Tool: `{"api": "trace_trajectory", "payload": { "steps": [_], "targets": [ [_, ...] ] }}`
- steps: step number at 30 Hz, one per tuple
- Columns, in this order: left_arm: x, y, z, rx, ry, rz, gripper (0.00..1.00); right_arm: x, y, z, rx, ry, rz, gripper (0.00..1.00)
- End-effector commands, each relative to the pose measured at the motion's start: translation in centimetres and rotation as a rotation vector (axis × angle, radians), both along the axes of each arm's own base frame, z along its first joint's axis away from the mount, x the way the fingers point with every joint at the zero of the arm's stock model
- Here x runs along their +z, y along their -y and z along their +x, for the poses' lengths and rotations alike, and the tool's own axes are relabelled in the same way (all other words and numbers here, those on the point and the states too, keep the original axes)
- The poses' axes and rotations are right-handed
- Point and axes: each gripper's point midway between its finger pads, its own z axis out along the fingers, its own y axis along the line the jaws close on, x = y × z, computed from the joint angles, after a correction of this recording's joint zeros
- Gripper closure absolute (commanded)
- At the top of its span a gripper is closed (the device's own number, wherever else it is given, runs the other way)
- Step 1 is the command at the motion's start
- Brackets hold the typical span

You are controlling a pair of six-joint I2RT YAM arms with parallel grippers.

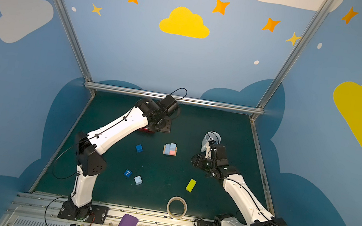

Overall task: Build the wood block tower
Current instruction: 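Move the left gripper over the bright blue cube near the red cup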

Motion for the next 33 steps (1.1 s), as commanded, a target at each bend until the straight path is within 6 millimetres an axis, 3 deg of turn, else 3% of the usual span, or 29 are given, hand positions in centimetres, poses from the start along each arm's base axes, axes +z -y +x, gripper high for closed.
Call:
{"api": "trace_trajectory", "payload": {
  "steps": [1,9,16,24,25,33],
  "targets": [
    [-1.2,-3.6,0.0,0.094,-0.007,0.003,0.42,0.3,0.2,0.0,-0.007,0.002,0.004,0.37],
    [-7.5,-9.0,-2.6,0.265,-0.12,-0.048,0.4,-0.3,0.2,0.1,-0.011,-0.02,-0.007,0.37],
    [-12.6,-10.6,-3.8,0.325,-0.221,-0.035,0.39,-0.7,0.3,-0.1,-0.011,-0.038,-0.018,0.37],
    [-14.4,-10.5,-3.0,0.329,-0.246,-0.045,0.37,-1.1,0.8,-0.5,-0.022,-0.058,-0.04,0.37],
    [-14.5,-10.3,-2.8,0.328,-0.246,-0.051,0.36,0.0,0.5,0.0,-0.021,-0.034,-0.031,0.37],
    [-15.2,-10.0,-2.5,0.325,-0.259,-0.058,0.36,0.3,0.5,0.1,-0.019,-0.032,-0.028,0.37]
  ]
}}
